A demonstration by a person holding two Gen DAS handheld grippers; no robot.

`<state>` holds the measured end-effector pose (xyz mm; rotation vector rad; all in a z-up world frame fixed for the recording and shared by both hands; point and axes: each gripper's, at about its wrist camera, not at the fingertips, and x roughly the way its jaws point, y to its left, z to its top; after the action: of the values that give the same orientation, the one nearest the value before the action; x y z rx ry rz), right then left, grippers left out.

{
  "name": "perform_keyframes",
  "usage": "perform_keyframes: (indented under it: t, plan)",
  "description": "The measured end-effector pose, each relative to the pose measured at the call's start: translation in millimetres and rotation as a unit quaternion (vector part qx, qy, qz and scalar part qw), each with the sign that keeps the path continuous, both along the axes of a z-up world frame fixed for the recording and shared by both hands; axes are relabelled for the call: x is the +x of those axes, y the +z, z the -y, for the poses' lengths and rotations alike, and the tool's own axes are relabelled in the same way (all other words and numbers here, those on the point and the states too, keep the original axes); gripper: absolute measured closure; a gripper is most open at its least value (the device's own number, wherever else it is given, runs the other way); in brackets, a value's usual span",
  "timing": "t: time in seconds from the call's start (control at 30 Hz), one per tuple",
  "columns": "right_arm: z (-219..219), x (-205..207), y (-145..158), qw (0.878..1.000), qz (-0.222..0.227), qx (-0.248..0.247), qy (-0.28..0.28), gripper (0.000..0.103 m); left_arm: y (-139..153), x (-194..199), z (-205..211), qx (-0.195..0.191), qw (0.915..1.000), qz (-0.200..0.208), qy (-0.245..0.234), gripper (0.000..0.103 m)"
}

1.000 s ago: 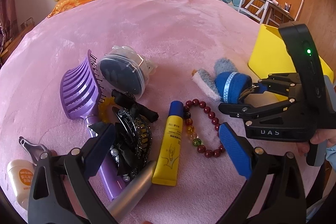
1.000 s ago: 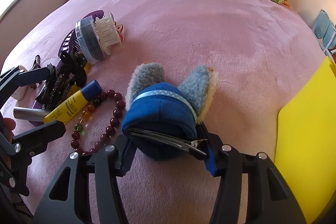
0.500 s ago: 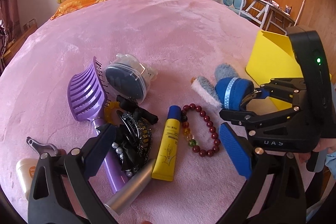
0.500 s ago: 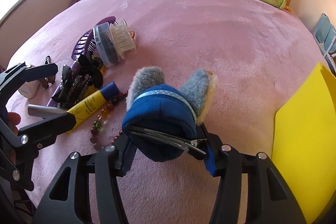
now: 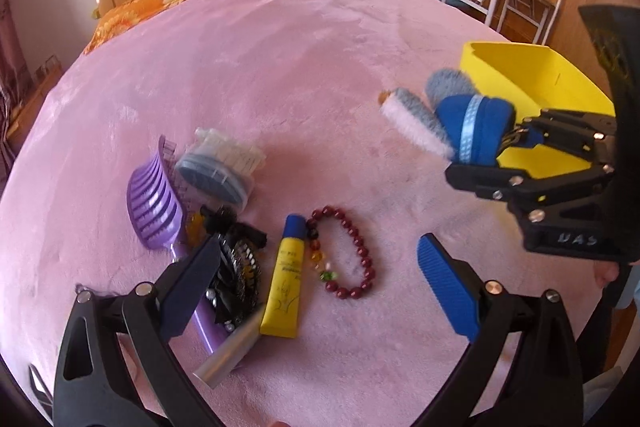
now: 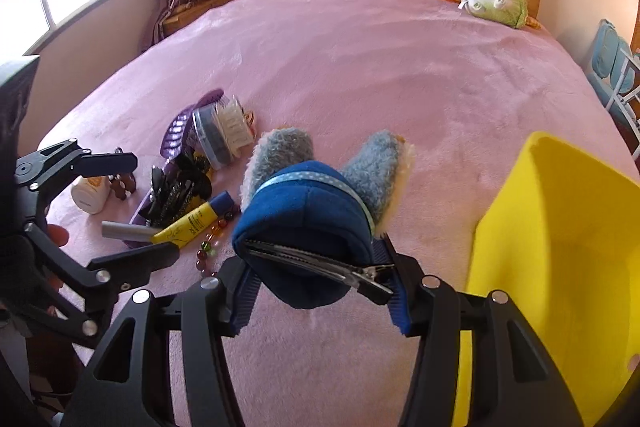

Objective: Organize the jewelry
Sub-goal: 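Carry the blue fuzzy clip with the right tool over the yellow bin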

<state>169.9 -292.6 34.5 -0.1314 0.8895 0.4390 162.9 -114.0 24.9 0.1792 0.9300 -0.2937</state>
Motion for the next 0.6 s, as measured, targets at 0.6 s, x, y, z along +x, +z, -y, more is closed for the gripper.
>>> perform_keyframes:
  t: [0.6]
  plan:
    - [194.1,-9.2,64.8,0.989,0.041,0.006,-0.141,0.048,84.1,15.5,183.8,0.053,0.9845,0.062,-0.155,0.006]
